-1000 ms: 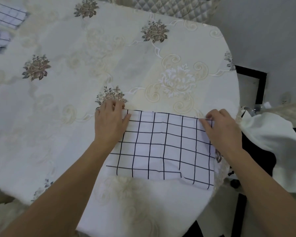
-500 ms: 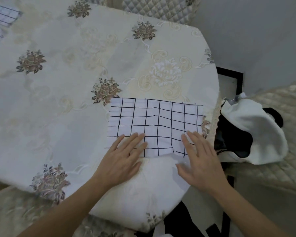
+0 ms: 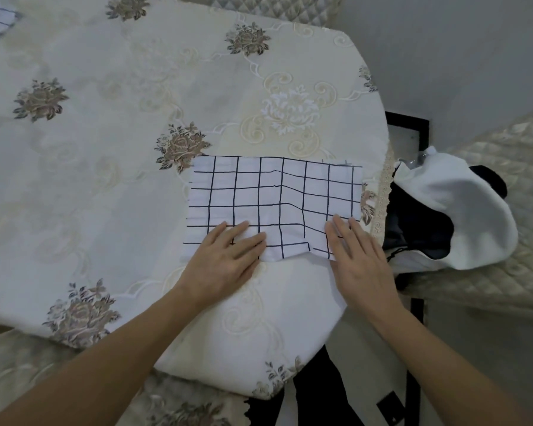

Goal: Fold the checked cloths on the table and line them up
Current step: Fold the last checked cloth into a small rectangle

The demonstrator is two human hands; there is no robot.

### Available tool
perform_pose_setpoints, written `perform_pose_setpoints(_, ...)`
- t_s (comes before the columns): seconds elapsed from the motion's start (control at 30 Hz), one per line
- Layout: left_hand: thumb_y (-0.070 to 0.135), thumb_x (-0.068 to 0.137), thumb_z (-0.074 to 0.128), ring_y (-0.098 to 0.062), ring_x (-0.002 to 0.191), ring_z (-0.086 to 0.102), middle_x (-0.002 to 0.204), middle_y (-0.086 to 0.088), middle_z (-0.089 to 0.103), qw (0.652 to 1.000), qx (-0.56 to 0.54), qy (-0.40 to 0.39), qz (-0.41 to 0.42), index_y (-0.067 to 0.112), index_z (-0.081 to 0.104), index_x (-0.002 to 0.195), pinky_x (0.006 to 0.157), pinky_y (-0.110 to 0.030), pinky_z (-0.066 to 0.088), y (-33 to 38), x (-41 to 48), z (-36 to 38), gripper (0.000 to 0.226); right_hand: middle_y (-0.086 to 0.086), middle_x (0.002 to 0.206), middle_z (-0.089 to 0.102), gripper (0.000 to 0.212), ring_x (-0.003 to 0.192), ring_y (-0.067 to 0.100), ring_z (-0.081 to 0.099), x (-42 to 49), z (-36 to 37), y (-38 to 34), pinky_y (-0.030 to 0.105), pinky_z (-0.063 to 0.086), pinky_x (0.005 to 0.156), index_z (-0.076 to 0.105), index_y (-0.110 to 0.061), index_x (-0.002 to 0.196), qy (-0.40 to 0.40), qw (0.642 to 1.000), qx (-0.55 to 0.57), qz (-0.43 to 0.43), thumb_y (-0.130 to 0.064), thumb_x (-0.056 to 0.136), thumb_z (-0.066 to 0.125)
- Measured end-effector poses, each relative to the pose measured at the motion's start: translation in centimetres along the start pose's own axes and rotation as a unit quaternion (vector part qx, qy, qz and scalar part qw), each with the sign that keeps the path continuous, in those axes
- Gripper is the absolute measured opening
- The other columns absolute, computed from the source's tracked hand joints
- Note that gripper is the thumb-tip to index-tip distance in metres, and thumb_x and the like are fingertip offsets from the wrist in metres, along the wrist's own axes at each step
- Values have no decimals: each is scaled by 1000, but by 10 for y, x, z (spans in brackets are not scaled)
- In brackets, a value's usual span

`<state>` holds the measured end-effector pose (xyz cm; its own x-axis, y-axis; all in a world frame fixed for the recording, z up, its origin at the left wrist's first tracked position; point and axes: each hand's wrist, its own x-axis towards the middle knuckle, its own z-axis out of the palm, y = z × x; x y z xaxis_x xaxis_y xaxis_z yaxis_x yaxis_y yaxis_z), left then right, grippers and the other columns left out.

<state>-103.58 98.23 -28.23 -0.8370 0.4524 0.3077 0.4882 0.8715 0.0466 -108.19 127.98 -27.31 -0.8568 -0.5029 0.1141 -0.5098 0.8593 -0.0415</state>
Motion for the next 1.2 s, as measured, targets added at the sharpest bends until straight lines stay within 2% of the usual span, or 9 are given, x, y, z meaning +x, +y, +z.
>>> perform_pose_setpoints(0.17, 22, 94, 67, -32, 125, 59, 132, 11, 64, 1000, 0, 6, 7, 19, 72, 119, 102, -54, 44, -4, -2, 1, 25, 12, 160, 31, 57, 146, 36, 32, -3, -4, 18, 50, 41, 109, 35, -5, 152, -26, 999, -37, -27, -13, 96, 43)
perform_pose_setpoints(0.3, 22, 94, 67, -31, 123, 60, 129, 11, 66, 1000, 4, 18, 4, 19, 73, 116, 102, -55, 45, -7, -7, -3, 23, 13, 160, 30, 58, 146, 37, 30, -1, -14, 26, 51, 40, 110, 36, -3, 151, -75, 995, -45, -42, -11, 94, 26)
perform_pose_setpoints(0.43, 28, 98, 57, -28, 116, 63, 126, 5, 68, 1000, -4, 18, -20, 16, 73, 115, 102, -54, 45, 2, -10, -14, 26, 11, 162, 28, 62, 150, 31, 23, -4, -20, 28, 53, 32, 115, 34, -6, 153, -116, 991, -24, -56, -38, 99, 31)
perform_pose_setpoints(0.57, 29, 93, 51, -29, 109, 61, 125, -3, 64, 995, -42, 10, -93, 13, 68, 118, 101, -48, 43, 5, 5, -31, 34, 2, 165, 17, 75, 154, 21, 9, -5, -25, 23, 45, 15, 123, 25, -18, 157, -93, 991, 99, 1, -63, 97, 28)
perform_pose_setpoints(0.73, 48, 99, 35, -22, 141, 39, 157, -1, 38, 979, -3, -106, -176, 26, 46, 146, 116, -51, 26, 3, 30, -21, 52, 6, 166, 16, 79, 154, 20, 5, 22, -18, 18, 45, 12, 124, 22, -23, 158, -94, 972, 161, 145, -69, 94, 11)
perform_pose_setpoints(0.83, 55, 100, 27, -21, 149, 25, 163, 0, 25, 968, 5, -145, -206, 32, 33, 153, 119, -55, 18, 5, 28, -12, 58, 5, 166, 14, 80, 154, 22, 4, 39, -19, 16, 43, 7, 124, 21, -27, 158, -107, 972, 148, 148, -70, 92, 9)
perform_pose_setpoints(0.97, 52, 99, 29, -23, 145, 32, 159, -2, 33, 963, -3, -119, -241, 29, 42, 148, 119, -54, 17, 0, 34, -15, 56, -2, 167, 5, 76, 154, 19, -4, 53, -16, 13, 41, 1, 125, 16, -31, 158, -134, 974, 144, 113, -70, 93, 9)
perform_pose_setpoints(1.07, 46, 97, 35, -23, 136, 43, 150, -1, 44, 971, -9, -86, -224, 25, 52, 138, 115, -54, 26, -16, 58, -14, 49, 5, 159, 31, 62, 149, 28, 22, 66, -14, 20, 47, 22, 121, 40, -21, 150, -71, 976, 176, 104, -55, 99, 30)
perform_pose_setpoints(1.2, 38, 91, 41, -27, 121, 56, 135, -2, 58, 983, -32, -85, -159, 20, 61, 123, 105, -52, 41, -57, 101, -11, 41, 12, 125, 57, 38, 114, 36, 54, 105, -18, 52, 47, 47, 98, 61, -10, 127, 25, 982, 156, 106, -24, 91, 65)
